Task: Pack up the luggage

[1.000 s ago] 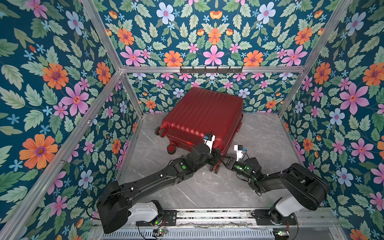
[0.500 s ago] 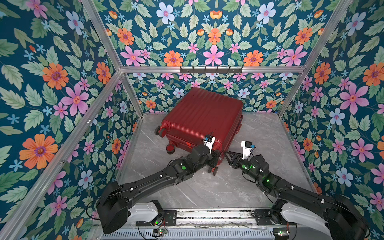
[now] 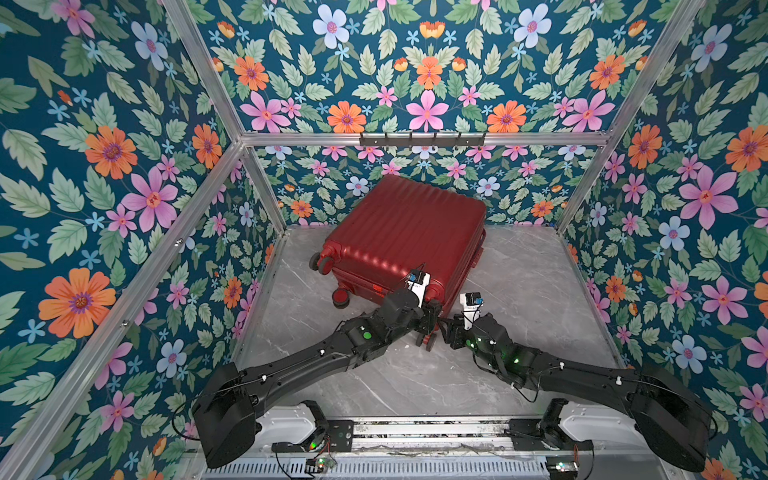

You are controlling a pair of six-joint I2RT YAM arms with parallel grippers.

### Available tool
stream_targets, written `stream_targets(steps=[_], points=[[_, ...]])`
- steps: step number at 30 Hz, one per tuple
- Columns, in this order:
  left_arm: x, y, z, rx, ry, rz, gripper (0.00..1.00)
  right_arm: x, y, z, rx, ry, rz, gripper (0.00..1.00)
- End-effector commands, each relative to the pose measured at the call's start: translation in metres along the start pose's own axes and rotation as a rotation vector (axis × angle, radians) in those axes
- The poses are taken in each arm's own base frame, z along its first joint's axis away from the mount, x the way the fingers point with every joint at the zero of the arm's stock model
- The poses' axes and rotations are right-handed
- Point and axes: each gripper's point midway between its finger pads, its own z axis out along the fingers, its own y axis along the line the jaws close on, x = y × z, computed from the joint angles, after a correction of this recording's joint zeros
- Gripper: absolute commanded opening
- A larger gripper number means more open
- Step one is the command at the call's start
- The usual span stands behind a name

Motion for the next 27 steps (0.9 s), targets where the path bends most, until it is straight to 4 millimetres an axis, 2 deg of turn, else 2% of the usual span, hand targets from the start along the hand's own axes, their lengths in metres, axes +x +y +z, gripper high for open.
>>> stream_targets(steps=[1,7,11,13,20,27], points=[[-0.046,-0.018,-0.006,0.073,-0.174,-0.018,0.0,-0.016,0.008,0.005,-0.001,-0.064,-0.025,0.64],[-0.046,-0.017,-0.008,0.073,-0.178,-0.019,0.0,-0.018,0.003,0.016,0.048,-0.075,-0.021,0.64],[-0.047,-0.017,-0.009,0.073,-0.181,-0.021,0.0,-0.017,-0.004,0.018,0.09,-0.083,-0.016,0.59],[-0.048,-0.017,-0.01,0.071,-0.183,-0.021,0.0,-0.018,-0.008,0.015,0.099,-0.094,-0.009,0.52],[-0.045,-0.016,-0.009,0.07,-0.177,-0.024,0.0,-0.019,-0.023,-0.002,0.133,-0.116,0.0,0.41],[-0.044,-0.014,-0.011,0.062,-0.179,-0.025,0.0,-0.016,-0.031,-0.01,0.14,-0.114,0.009,0.36]])
